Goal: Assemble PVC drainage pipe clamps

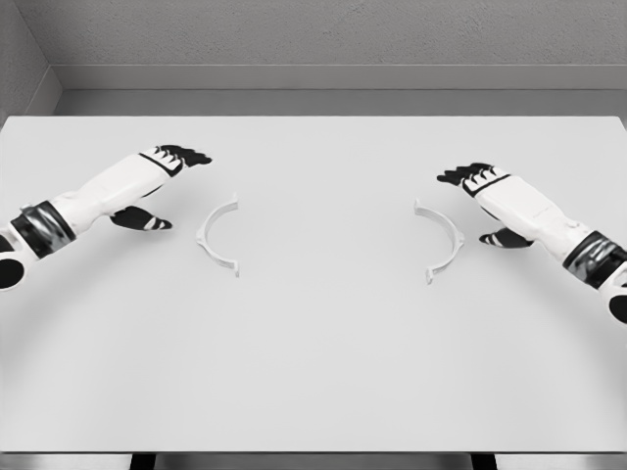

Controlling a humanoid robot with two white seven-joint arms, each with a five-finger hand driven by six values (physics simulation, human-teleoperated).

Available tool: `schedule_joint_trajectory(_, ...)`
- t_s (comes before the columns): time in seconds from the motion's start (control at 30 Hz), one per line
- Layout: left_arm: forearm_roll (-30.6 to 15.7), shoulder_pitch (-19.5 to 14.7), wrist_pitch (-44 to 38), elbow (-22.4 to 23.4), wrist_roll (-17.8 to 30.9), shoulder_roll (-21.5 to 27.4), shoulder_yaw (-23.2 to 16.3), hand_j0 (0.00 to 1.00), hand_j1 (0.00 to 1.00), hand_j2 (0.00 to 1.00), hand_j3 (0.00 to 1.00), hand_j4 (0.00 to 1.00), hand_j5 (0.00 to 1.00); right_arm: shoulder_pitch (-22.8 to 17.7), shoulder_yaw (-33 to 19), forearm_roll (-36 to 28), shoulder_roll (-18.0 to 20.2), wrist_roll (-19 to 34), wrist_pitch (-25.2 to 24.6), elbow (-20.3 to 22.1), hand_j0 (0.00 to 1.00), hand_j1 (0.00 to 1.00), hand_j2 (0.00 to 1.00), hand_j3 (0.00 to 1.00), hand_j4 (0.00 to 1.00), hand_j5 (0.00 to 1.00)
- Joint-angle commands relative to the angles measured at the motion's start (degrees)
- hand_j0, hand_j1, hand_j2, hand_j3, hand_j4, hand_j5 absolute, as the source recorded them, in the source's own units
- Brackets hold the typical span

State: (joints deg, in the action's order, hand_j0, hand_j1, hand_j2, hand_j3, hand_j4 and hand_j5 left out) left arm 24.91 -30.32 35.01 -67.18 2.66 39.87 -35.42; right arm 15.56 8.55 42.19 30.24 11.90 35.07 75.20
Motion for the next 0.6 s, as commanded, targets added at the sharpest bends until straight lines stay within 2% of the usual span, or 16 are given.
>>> schedule_joint_trajectory(0.0, -0.1, 0.1, 0.0, 0.1, 0.0, 0.6, 0.1, 1.00, 1.00, 1.00, 1.00, 1.00, 1.00, 0.1, 0.7, -0.3, 0.0, 0.0, -0.1, -0.5, 1.00, 1.00, 1.00, 1.00, 1.00, 1.00)
schedule_joint_trajectory(0.2, 0.8, 0.4, 0.0, 0.4, 0.0, -0.1, -0.1, 1.00, 1.00, 1.00, 1.00, 1.00, 1.00, 0.1, 0.9, -0.2, -0.3, 0.0, -0.1, -0.3, 1.00, 1.00, 1.00, 1.00, 1.00, 1.00)
schedule_joint_trajectory(0.3, 0.9, 0.4, 0.0, 0.4, 0.1, -1.5, -1.4, 1.00, 1.00, 1.00, 1.00, 1.00, 1.00, 0.2, 0.9, -0.3, -0.4, 0.0, -0.1, 0.2, 1.00, 1.00, 1.00, 1.00, 1.00, 1.00)
schedule_joint_trajectory(0.4, 2.7, 0.3, 0.0, 0.4, 0.1, -2.5, -1.8, 1.00, 1.00, 1.00, 1.00, 1.00, 1.00, 0.4, 1.0, -0.2, -1.1, 0.0, -0.1, 0.1, 1.00, 1.00, 1.00, 1.00, 1.00, 1.00)
schedule_joint_trajectory(0.57, 2.7, 0.2, 0.0, 0.0, 0.1, -2.8, -1.8, 1.00, 1.00, 1.00, 1.00, 1.00, 1.00, 1.3, 2.8, -0.1, -1.1, 0.1, -0.1, -0.2, 1.00, 1.00, 1.00, 1.00, 1.00, 1.00)
